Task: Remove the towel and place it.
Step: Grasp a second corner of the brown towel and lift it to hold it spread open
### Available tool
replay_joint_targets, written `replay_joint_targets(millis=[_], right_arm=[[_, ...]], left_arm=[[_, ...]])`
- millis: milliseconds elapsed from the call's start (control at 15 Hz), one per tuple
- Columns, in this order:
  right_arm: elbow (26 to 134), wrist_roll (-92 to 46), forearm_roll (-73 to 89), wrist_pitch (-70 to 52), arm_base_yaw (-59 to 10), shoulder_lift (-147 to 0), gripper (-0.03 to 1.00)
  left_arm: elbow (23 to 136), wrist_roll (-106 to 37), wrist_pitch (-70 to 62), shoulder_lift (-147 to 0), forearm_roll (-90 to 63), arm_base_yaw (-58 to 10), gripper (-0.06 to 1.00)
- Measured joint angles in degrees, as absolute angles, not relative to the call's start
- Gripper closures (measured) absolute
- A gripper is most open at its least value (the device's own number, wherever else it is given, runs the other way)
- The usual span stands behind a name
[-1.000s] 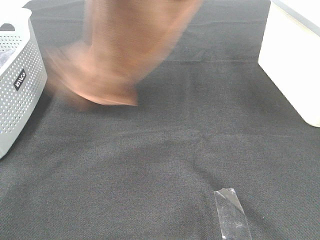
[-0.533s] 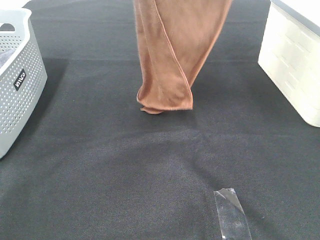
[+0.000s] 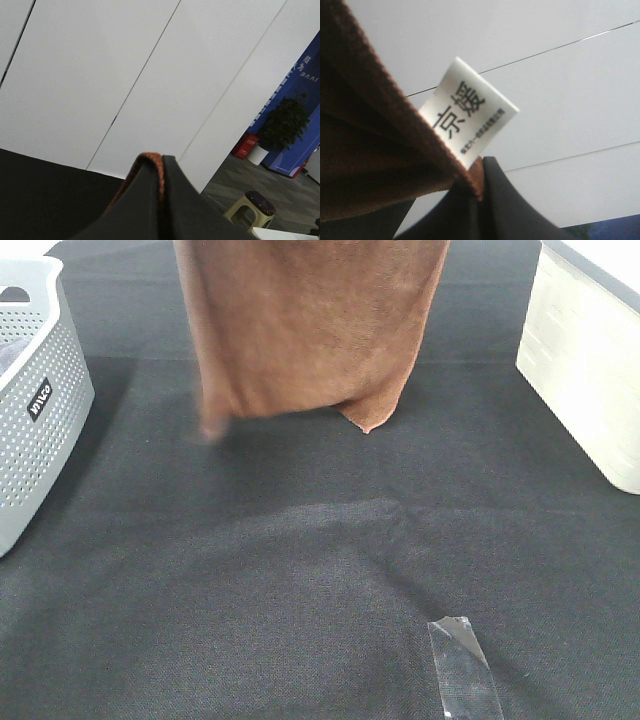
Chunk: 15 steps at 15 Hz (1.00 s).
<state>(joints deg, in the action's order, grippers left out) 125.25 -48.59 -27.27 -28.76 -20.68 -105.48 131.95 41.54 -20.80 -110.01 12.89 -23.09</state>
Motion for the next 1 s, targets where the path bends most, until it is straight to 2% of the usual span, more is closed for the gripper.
replay_joint_targets(millis=[267, 467, 667, 1000], right_arm=[[125.25, -41.65, -28.53, -18.96, -17.36, -108.06, 0.97], [125.59, -40.57, -28.53, -13.24, -15.87, -109.55, 0.97], [133.27, -39.36, -27.16, -9.4, -14.15, -115.34, 0.97], [142.15, -39.25, -23.49, -3.61, -12.89, -122.44, 0.97]], left_arm=[[131.95, 41.65, -15.81, -112.76, 10.08, -21.66, 0.94], [131.95, 41.77, -7.05, -115.79, 8.14, -19.48, 0.94], [131.95, 41.77, 6.88, -119.35, 7.96, -17.42, 0.94], [131.95, 43.03, 19.54, -124.27, 8.42, -14.38, 0.94]])
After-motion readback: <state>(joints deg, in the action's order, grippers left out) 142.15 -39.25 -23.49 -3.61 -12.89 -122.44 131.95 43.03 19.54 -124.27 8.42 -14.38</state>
